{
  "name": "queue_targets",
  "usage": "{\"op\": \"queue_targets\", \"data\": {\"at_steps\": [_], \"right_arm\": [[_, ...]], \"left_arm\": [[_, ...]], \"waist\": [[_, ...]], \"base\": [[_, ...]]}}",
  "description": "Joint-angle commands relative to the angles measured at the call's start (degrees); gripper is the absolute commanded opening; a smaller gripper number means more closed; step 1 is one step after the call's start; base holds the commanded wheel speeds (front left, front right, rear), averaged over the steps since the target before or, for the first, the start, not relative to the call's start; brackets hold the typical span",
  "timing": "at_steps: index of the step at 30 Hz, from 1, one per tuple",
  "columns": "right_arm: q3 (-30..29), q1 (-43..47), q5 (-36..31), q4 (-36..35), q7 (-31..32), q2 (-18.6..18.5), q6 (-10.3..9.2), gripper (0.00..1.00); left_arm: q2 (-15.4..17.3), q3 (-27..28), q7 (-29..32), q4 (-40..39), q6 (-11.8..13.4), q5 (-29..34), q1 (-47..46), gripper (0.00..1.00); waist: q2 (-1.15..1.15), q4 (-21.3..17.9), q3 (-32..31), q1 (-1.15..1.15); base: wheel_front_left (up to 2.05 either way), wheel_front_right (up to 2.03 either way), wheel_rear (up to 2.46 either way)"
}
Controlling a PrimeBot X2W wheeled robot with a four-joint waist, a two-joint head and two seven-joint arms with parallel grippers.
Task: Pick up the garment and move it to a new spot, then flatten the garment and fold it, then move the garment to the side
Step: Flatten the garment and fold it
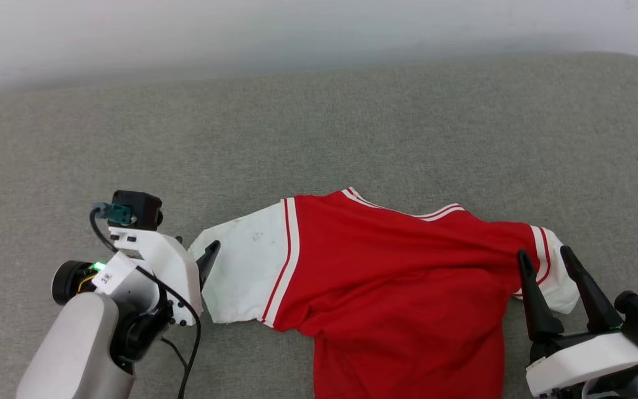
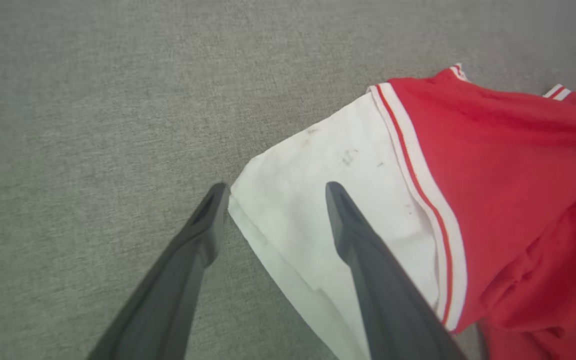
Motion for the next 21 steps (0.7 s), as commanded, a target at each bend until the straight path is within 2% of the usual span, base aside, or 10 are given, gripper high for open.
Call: {"op": "queue_targets", "data": {"at_steps": [1, 4, 8, 14, 15, 16, 17, 18, 21], "right_arm": [[0.22, -1.13, 0.2, 0.11, -0.52, 0.18, -0.04, 1.0], [0.46, -2.17, 0.75, 1.11, -1.32, 0.17, -0.04, 1.0], [0.87, -3.58, 1.56, 2.47, -2.33, 0.17, -0.04, 1.0], [0.78, -4.53, 2.51, 4.07, -3.35, 0.17, -0.04, 1.0], [0.7, -4.75, 2.76, 4.32, -3.49, 0.17, -0.04, 1.0], [0.66, -4.92, 3.1, 4.57, -3.56, 0.17, -0.04, 1.0], [0.68, -4.98, 3.05, 4.76, -3.67, 0.17, -0.04, 1.0], [0.27, -5.38, 3.46, 5.35, -3.64, 0.17, -0.04, 1.0], [-0.78, -5.38, 4.33, 6.47, -2.75, 0.17, -0.04, 1.0]], "left_arm": [[0.48, -0.19, 1.0, 0.35, -0.36, -0.46, -1.05, 1.0], [1.6, -1.75, 5.65, 1.5, -1.0, -0.2, -2.93, 1.0], [3.18, -3.84, 10.94, 3.41, -0.6, 1.23, -4.15, 1.0], [3.79, -6.91, 18.19, 6.25, -0.47, 1.37, -2.37, 1.0], [3.83, -7.32, 18.78, 6.69, -0.52, 1.43, -2.07, 0.53], [3.66, -7.55, 19.17, 7.08, -0.63, 1.2, -1.83, 0.34], [3.43, -7.8, 19.3, 7.48, -0.87, 0.91, -1.63, 0.04], [2.88, -7.75, 17.22, 7.89, -0.79, 0.92, -1.53, 0.0], [2.91, -7.0, 12.68, 7.31, -0.59, 2.06, -2.08, 0.0]], "waist": [[0.0, -1.65, 2.27, 0.0], [0.0, -2.38, 4.04, 0.0], [0.0, -3.18, 5.69, 0.0], [0.0, -3.86, 6.58, 0.0], [0.0, -3.92, 6.68, 0.0], [0.0, -3.97, 6.72, 0.0], [0.0, -4.0, 6.72, 0.0], [0.0, -3.93, 6.4, 0.0], [0.0, -3.55, 5.26, 0.0]], "base": [[0.0, 0.0, 0.0], [0.0, 0.0, 0.0], [0.0, 0.0, 0.0], [0.0, 0.0, 0.0], [0.0, 0.0, 0.0], [0.0, 0.0, 0.0], [0.0, 0.0, 0.0], [0.0, 0.0, 0.0], [0.0, 0.0, 0.0]]}}
